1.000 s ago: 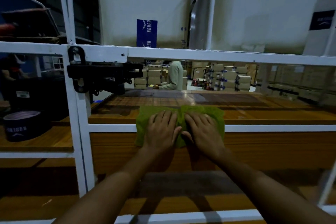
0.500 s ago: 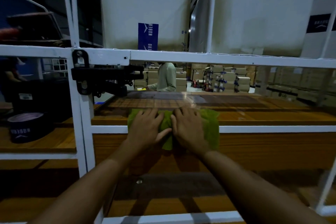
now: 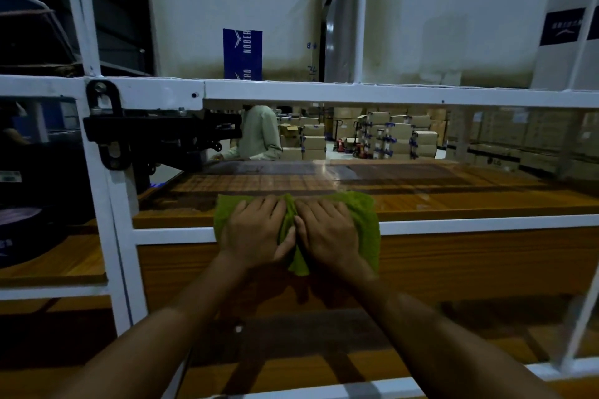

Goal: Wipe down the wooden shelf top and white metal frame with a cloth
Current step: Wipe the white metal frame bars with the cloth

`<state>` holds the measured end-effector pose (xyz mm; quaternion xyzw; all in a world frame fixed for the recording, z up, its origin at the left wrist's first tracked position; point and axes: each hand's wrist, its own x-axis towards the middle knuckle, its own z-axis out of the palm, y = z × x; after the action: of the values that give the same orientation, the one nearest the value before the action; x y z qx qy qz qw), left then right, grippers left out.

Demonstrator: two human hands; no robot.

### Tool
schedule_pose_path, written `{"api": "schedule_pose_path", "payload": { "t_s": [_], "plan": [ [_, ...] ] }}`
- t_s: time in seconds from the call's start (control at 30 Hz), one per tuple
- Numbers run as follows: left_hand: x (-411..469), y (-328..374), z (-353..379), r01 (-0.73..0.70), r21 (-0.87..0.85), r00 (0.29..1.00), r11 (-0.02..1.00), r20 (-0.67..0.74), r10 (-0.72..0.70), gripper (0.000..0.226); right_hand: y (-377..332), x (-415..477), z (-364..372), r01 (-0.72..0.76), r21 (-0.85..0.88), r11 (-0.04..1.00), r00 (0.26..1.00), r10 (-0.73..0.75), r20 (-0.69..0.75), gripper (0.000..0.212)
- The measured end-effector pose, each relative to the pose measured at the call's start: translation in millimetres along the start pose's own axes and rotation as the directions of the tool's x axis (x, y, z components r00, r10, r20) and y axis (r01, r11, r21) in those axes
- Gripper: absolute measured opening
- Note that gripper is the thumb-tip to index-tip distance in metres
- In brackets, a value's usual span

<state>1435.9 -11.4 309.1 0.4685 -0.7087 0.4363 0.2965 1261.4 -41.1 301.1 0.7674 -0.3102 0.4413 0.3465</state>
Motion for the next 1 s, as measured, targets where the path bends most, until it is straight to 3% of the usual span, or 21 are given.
{"api": "schedule_pose_path", "payload": {
  "t_s": [0.2, 0.73, 0.87, 1.0],
  "plan": [
    [12.9, 26.2, 6.4, 0.017, 0.002, 0.999, 1.000, -0.043, -0.017, 0.040, 16.9, -14.1, -5.8, -0.038, -0.023, 0.999, 0.999, 0.037, -0.037, 0.032],
    [71.2, 175.1, 55.6, -0.069, 0.051, 0.987, 0.996, -0.145, 0.076, 0.053, 168.8, -96.2, -53.3, -0.249, -0.138, 0.958, 0.965, 0.257, 0.043, 0.049],
    [87.6, 201.4, 59.5, -0.124, 0.068, 0.986, 0.990, -0.107, 0.131, 0.058, 200.4, -110.7, -65.2, -0.225, -0.135, 0.965, 0.971, 0.233, 0.049, 0.047],
    [92.0, 207.0, 58.2, -0.153, 0.100, 0.980, 0.983, -0.112, 0.164, 0.058, 216.4, -115.6, -73.6, -0.048, -0.141, 0.989, 0.993, 0.063, 0.103, 0.053]
  ]
}}
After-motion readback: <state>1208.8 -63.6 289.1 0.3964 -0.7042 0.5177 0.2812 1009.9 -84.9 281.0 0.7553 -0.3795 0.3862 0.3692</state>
